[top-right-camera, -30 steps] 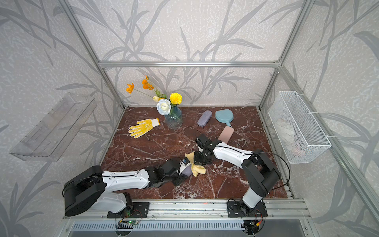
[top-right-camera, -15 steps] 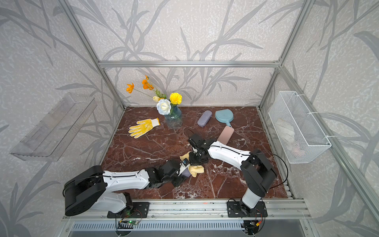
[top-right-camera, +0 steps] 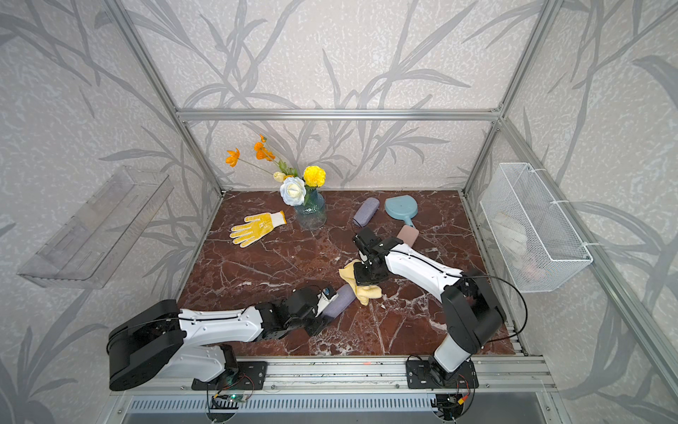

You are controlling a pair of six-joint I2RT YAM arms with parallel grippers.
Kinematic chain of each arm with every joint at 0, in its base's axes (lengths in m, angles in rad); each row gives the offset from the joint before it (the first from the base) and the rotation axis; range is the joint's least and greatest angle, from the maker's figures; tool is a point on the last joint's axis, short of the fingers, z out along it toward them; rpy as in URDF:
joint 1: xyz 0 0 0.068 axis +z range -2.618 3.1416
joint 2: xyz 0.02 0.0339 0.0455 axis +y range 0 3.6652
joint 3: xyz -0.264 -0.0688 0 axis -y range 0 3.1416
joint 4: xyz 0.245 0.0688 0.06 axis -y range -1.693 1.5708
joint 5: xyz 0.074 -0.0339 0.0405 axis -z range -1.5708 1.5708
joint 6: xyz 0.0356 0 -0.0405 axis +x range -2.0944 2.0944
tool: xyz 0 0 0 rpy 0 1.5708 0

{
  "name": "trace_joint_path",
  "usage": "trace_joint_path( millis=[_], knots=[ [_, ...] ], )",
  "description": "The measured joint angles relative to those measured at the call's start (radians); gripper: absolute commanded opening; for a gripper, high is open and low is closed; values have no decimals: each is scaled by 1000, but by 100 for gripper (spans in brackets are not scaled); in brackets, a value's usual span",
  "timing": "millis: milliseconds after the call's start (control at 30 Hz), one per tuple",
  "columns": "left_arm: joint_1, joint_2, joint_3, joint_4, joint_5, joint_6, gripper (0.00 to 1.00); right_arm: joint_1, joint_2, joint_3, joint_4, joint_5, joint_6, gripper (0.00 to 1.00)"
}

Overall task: Wipe the eyeglass case
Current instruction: Wipe the dirt from the eyeglass case.

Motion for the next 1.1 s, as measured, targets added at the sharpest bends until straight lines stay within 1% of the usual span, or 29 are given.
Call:
trace_joint_path(
  millis=[100, 167, 233, 267, 300, 333, 367, 400, 467, 567, 633, 700, 733, 800, 867, 933, 1000, 1067, 1100],
  knots=[
    [0, 0, 0, 0, -3, -1, 13, 66, -6, -49, 107, -96, 87, 0],
    [0, 0, 0, 0, -3, -2, 13, 72, 10, -117, 200, -175, 157, 0],
    [0, -1, -1, 3, -3, -3, 13, 34, 45, -177, 273, -237, 202, 0],
    [0, -6, -2, 6, -2, -7, 13, -2, 61, -195, 300, -289, 212, 0],
    [0, -11, -6, 15, -3, -11, 13, -31, 71, -195, 300, -313, 209, 0],
    [1, -16, -12, 21, -8, -14, 12, -64, 87, -180, 282, -310, 188, 0],
    [4, -22, -18, 25, -14, -19, 12, -93, 108, -153, 245, -278, 156, 0],
    [6, -28, -22, 24, -20, -22, 12, -112, 126, -127, 207, -213, 120, 0],
    [5, -34, -26, 14, -18, -21, 12, -133, 150, -75, 126, -24, 48, 0],
    [1, -36, -26, 5, -14, -20, 12, -109, 130, -16, 21, 204, -45, 0],
    [0, -37, -26, 2, -14, -20, 12, -61, 84, 14, -21, 280, -81, 0],
    [0, -38, -26, 0, -14, -20, 12, -14, 26, 35, -39, 288, -83, 0],
    [0, -38, -26, -1, -14, -20, 12, 11, -7, 42, -36, 268, -73, 0],
    [0, -42, -26, -5, -14, -20, 12, 42, -43, 36, -4, 184, -23, 0],
    [0, -45, -26, -9, -15, -20, 12, 53, -49, -13, 97, 63, 65, 0],
    [0, -48, -29, -10, -16, -21, 12, 53, -15, -75, 199, -40, 154, 0],
    [-2, -50, -31, -10, -16, -21, 12, 47, 47, -114, 257, -111, 206, 0],
    [-4, -54, -32, -11, -19, -29, 12, 20, 91, -119, 283, -166, 212, 0],
    [-4, -55, -32, -8, -24, -28, 12, -1, 94, -116, 283, -172, 201, 0]
  ],
)
